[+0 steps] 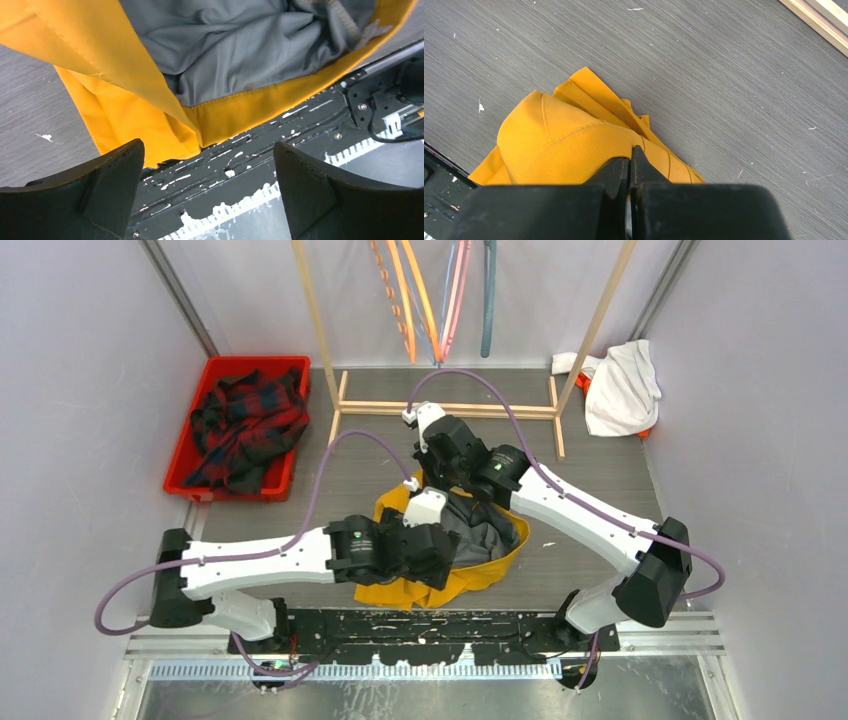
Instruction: Place the skirt on the hanger
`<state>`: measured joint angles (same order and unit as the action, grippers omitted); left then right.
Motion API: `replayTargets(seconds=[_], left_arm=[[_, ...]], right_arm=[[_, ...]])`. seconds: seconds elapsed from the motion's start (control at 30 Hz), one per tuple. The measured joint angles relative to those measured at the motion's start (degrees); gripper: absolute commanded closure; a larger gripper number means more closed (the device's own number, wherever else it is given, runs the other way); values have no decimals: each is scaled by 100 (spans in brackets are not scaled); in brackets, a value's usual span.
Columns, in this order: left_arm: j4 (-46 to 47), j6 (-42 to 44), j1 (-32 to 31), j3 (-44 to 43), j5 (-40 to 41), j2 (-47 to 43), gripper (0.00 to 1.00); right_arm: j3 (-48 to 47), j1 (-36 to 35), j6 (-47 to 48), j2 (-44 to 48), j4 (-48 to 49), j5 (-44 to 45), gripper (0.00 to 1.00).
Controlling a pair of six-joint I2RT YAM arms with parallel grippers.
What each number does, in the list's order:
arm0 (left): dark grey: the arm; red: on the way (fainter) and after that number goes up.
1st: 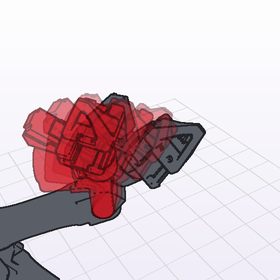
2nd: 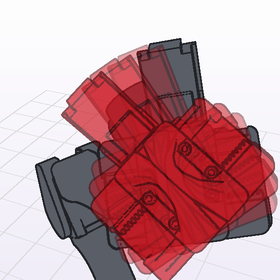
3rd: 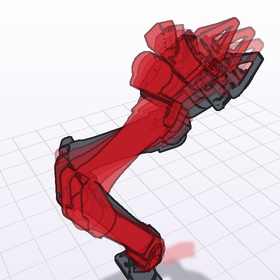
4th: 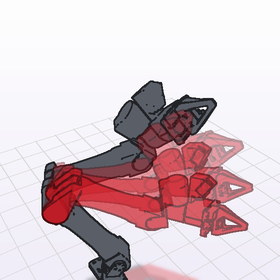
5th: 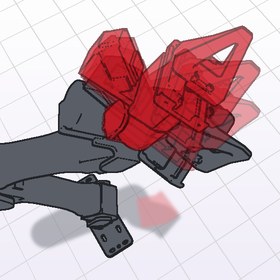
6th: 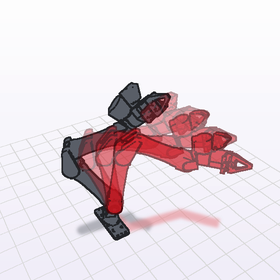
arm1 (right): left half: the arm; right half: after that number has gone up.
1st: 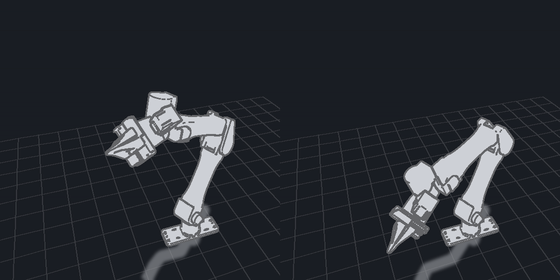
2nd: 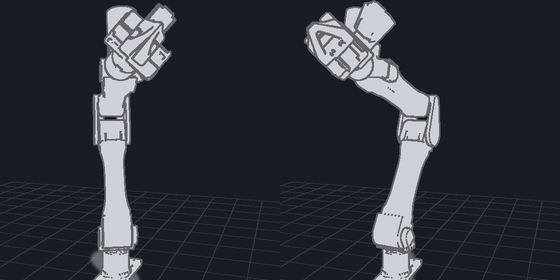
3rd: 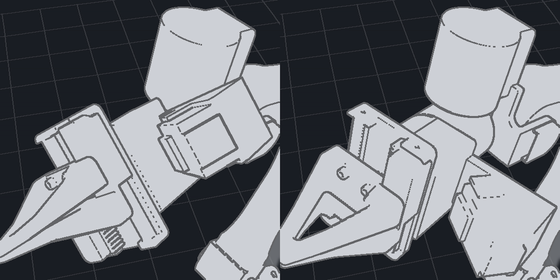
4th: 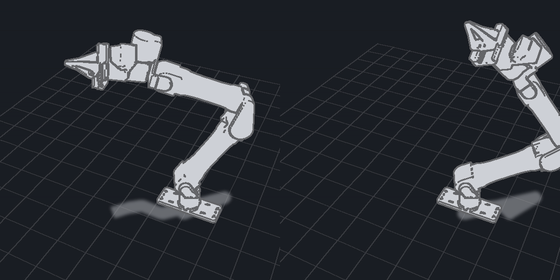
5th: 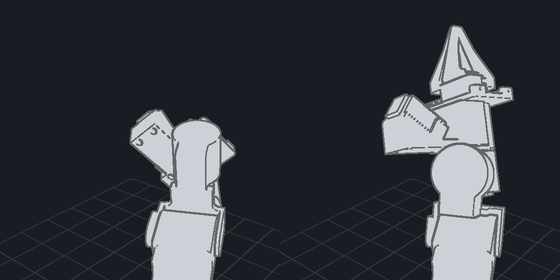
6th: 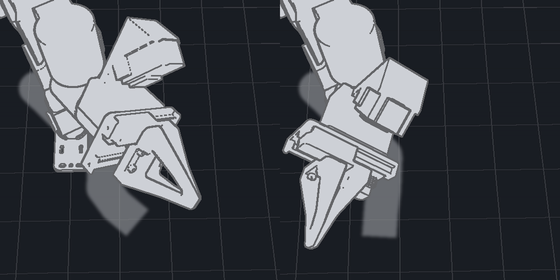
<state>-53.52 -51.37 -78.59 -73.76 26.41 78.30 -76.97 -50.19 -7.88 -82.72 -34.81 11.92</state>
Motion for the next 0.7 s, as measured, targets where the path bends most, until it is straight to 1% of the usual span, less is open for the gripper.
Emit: replayTargets(seconds=[0.13,0.17,0.23,0.3,0.37,0.4,0.57,0.7], left_arm=[[59,-391,-87,232,284,227,0],[66,-459,-85,339,367,219,5],[179,-632,-76,691,562,136,38],[306,-772,-33,1106,721,-7,70],[413,-835,72,1346,758,-125,95],[442,-822,170,1423,748,-188,99],[420,-713,752,1377,782,-448,100],[280,-284,1327,957,686,-822,100]], right_arm=[[0,28,-46,0,-15,-4,99],[-2,42,-63,7,-33,-11,99],[-11,70,-109,17,-76,-26,99],[-35,103,-144,31,-107,-42,99],[-44,129,-173,59,-136,-50,99],[-50,138,-195,81,-177,-48,99],[-129,210,-273,267,-437,-17,99],[-291,254,-284,542,-625,83,99]])
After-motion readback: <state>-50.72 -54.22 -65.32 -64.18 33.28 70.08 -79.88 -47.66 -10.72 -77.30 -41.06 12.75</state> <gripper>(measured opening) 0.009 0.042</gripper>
